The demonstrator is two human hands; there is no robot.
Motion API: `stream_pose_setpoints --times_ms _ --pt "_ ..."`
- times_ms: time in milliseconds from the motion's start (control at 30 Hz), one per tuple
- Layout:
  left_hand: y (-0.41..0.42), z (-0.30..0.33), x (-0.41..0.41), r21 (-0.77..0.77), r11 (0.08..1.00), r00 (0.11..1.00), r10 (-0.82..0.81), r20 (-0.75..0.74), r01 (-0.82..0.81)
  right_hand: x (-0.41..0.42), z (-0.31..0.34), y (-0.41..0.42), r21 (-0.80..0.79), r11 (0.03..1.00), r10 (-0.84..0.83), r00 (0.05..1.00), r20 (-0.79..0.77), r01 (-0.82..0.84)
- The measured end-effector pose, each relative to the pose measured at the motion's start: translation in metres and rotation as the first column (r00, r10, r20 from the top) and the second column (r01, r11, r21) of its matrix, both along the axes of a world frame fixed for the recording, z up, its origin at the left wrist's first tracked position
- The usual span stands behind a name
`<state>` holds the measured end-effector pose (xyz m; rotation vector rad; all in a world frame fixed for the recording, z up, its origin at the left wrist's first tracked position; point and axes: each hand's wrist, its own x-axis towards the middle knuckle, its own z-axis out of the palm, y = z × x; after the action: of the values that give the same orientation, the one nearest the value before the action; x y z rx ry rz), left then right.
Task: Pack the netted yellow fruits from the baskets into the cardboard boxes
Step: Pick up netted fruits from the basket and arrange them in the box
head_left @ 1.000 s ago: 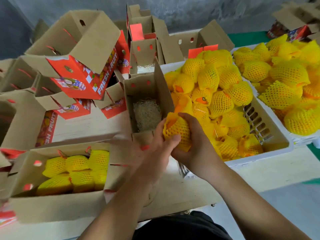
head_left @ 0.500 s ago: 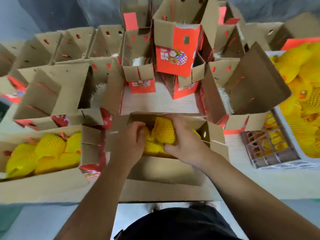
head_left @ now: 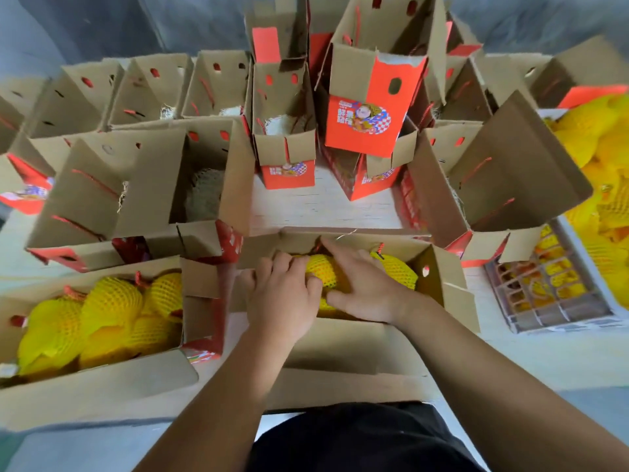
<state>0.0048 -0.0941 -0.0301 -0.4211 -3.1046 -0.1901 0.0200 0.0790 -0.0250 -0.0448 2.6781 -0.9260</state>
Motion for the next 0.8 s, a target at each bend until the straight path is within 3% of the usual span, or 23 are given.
stream_pose_setpoints --times_ms 133,233,333,500,667,800 --pt "0.011 -0.003 -0.008 -0.043 0.999 0.999 0.028 0.026 -0.026 0.024 0.011 0.026 -0.251 0.929 -0.337 0.902 -0.27 0.272" --pt "0.029 0.004 -0.015 0.081 0.996 0.999 0.027 0.029 -0.029 0.04 0.016 0.064 -0.259 0.876 -0.48 0.79 -0.382 0.407" --pt "0.065 0.015 -0.009 0.224 0.97 0.993 -0.106 0.047 0.093 0.057 0.017 0.102 -0.267 0.813 -0.583 0.725 -0.368 0.518" --pt "0.159 0.03 0.016 0.491 0.795 0.881 -0.461 0.106 0.357 0.09 0.017 0.16 -0.3 0.747 -0.663 0.632 -0.4 0.593" --pt "0.276 0.045 0.05 0.699 0.559 0.703 -0.702 0.112 0.447 0.121 0.031 0.254 -0.387 0.612 -0.788 0.491 -0.37 0.69" --pt "0.363 0.047 0.064 0.657 0.485 0.628 -0.778 0.022 0.577 0.139 0.037 0.35 -0.153 0.574 -0.773 0.472 -0.423 0.804"
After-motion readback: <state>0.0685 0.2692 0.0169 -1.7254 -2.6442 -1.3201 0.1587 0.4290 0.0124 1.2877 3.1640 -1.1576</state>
